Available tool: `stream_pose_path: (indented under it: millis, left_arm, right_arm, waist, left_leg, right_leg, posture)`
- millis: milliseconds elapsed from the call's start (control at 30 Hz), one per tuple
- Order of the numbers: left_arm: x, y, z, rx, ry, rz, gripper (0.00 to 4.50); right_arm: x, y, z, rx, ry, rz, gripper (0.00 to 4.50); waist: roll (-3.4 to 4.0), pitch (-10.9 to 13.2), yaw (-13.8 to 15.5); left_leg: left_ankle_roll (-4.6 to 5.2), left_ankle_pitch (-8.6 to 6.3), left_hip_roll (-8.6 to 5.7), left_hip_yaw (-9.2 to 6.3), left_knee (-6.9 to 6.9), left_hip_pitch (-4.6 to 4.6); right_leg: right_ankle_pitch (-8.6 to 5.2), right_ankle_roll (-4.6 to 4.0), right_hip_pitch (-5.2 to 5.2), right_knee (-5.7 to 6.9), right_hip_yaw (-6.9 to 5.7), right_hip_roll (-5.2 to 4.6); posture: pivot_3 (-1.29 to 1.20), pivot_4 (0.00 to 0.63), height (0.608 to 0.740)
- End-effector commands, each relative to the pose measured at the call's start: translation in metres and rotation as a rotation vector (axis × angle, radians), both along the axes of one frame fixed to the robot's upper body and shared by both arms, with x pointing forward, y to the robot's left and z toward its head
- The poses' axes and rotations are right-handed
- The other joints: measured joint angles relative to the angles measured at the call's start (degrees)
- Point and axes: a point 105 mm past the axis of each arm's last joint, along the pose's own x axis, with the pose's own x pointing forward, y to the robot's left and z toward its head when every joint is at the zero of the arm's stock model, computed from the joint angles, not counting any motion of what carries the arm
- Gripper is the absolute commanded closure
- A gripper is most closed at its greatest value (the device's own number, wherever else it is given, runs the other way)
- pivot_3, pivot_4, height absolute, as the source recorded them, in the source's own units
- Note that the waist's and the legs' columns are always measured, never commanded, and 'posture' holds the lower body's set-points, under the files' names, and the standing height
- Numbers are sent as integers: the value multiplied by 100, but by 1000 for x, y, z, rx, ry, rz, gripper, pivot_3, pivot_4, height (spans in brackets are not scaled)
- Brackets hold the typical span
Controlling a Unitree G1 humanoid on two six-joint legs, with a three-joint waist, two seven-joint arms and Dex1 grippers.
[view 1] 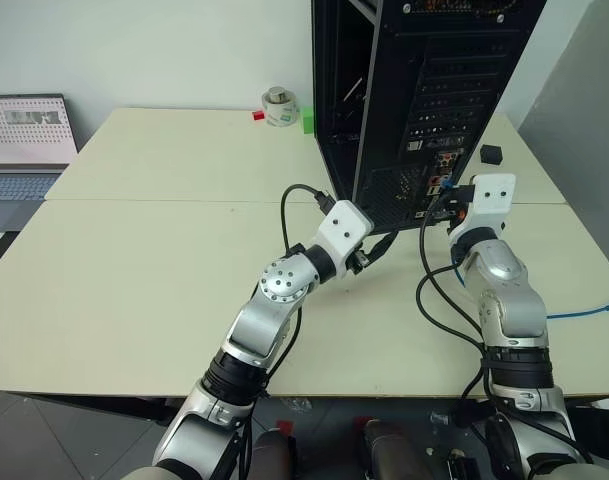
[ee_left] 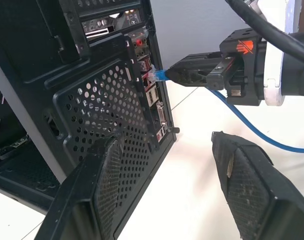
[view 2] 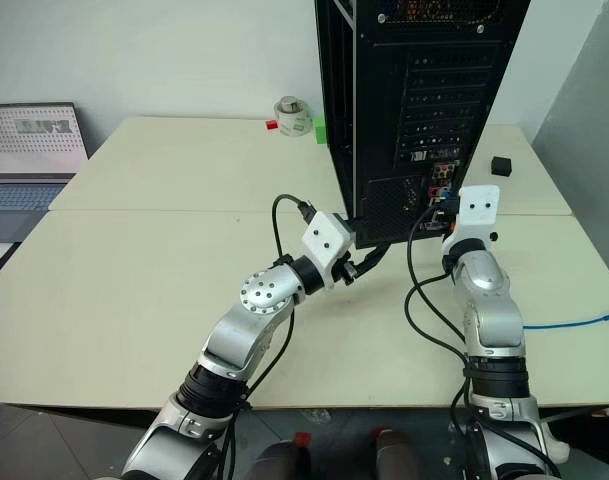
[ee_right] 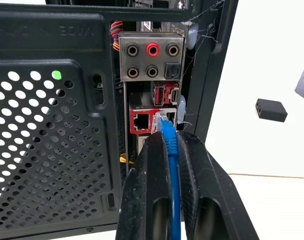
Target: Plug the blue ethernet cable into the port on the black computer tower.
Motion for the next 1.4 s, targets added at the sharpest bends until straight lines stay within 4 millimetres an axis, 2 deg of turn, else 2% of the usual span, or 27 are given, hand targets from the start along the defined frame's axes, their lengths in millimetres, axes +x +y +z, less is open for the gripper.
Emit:
stream_pose_path:
  millis: [33,633,1400]
  left_arm:
    - [-5,-1,12,-21,-50,-13,1522]
    - [0,14,8,-18,-2,-13,1522]
    - [-1,14,7,-8,3,-19,1522]
  right_arm:
    - [0,3,20,3,-67,16,4500]
    - [-4,11,20,18,-60,48,4500]
    - [-3,13,27,30,-83,44,4500]
  waist:
    - [0,0,-1]
    - [0,0,-16]
    - [0,0,-11]
  left_leg:
    - [0,0,0,0,0,0]
    - [0,0,2,1,-1,1]
    - [0,0,2,0,-1,0]
  right_leg:
    - [0,0,0,0,0,0]
    - [0,0,-1,1,2,1]
    - [0,0,-2,0,2,1]
  posture:
    - [0,150,740]
    - [0,150,740]
    - [0,150,740]
